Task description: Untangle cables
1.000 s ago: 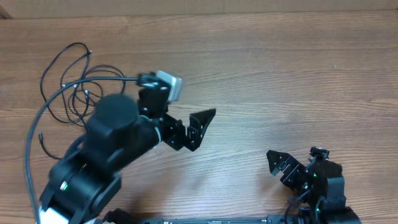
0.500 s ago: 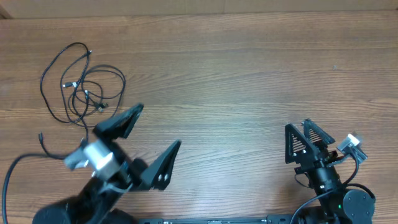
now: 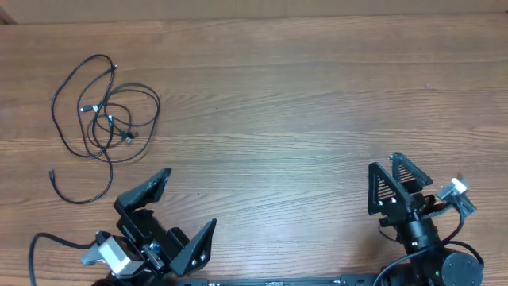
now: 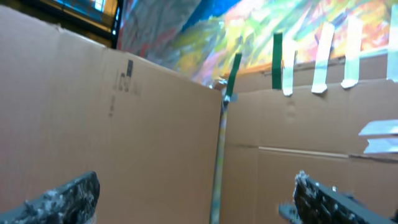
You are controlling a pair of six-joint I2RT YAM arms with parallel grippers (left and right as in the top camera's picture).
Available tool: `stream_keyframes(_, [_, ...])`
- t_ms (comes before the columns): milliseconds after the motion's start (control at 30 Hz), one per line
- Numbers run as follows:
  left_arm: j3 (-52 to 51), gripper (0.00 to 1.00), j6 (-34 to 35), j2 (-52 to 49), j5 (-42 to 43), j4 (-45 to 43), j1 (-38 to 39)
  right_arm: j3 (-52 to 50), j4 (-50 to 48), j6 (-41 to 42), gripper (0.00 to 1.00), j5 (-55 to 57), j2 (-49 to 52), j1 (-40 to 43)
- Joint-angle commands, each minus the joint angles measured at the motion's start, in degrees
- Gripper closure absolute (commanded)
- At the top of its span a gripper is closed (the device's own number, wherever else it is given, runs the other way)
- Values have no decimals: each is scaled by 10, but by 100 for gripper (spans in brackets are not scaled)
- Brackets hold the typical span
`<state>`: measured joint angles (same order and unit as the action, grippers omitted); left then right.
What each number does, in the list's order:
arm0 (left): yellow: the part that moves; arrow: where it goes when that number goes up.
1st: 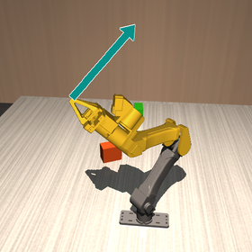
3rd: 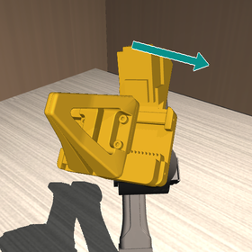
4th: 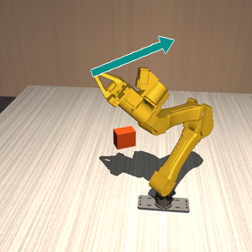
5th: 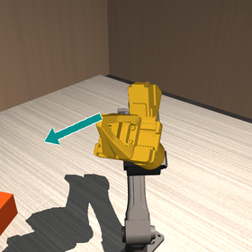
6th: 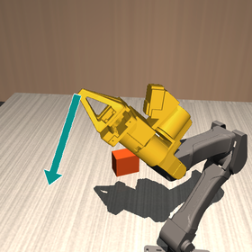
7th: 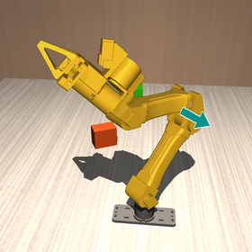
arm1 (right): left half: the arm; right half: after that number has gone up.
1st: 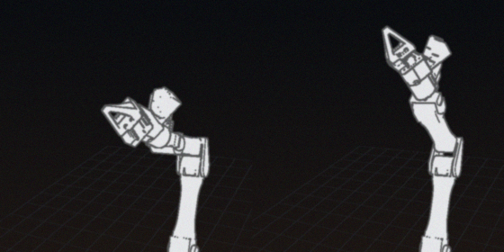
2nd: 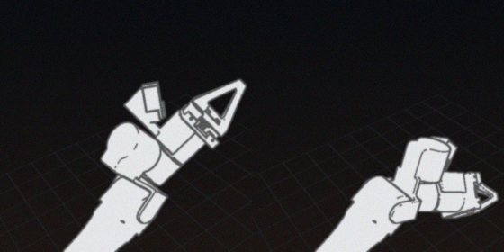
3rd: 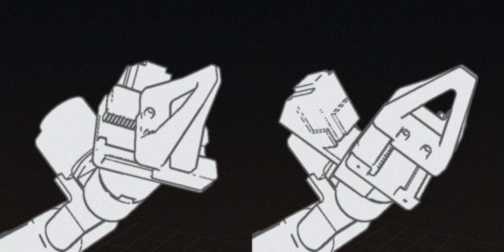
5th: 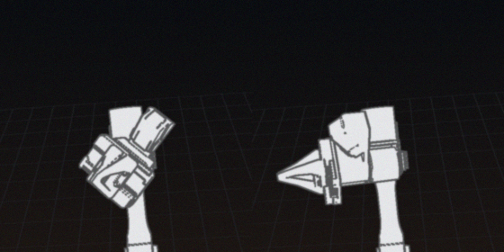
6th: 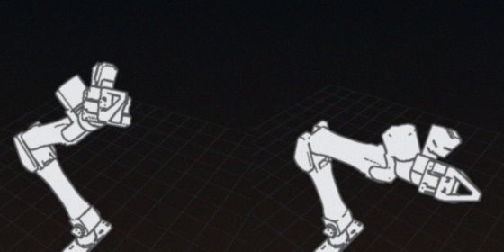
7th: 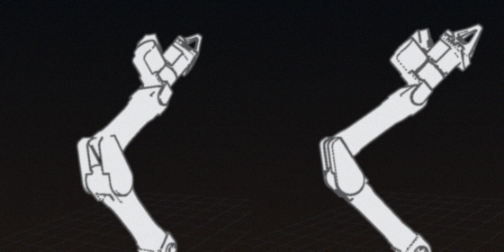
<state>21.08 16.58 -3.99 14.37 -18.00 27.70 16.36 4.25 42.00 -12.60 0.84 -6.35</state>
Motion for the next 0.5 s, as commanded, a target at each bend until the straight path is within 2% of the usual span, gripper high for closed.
stream_keyframes(0, [-56, 0, 2, 37, 3, -48, -3, 5, -8, 0, 0, 5, -7, 5])
stream_keyframes(167, [-104, 0, 2, 38, 3, -60, -3, -10, -8, 0, 0, 5, -7, 5])
stream_keyframes(400, [-210, 0, 2, 38, 3, -57, -3, -106, -23, 0, 0, 5, -7, 5])
stream_keyframes(467, [-208, 0, 2, 38, 5, -31, -3, -130, -30, 0, 0, 5, -7, 5])
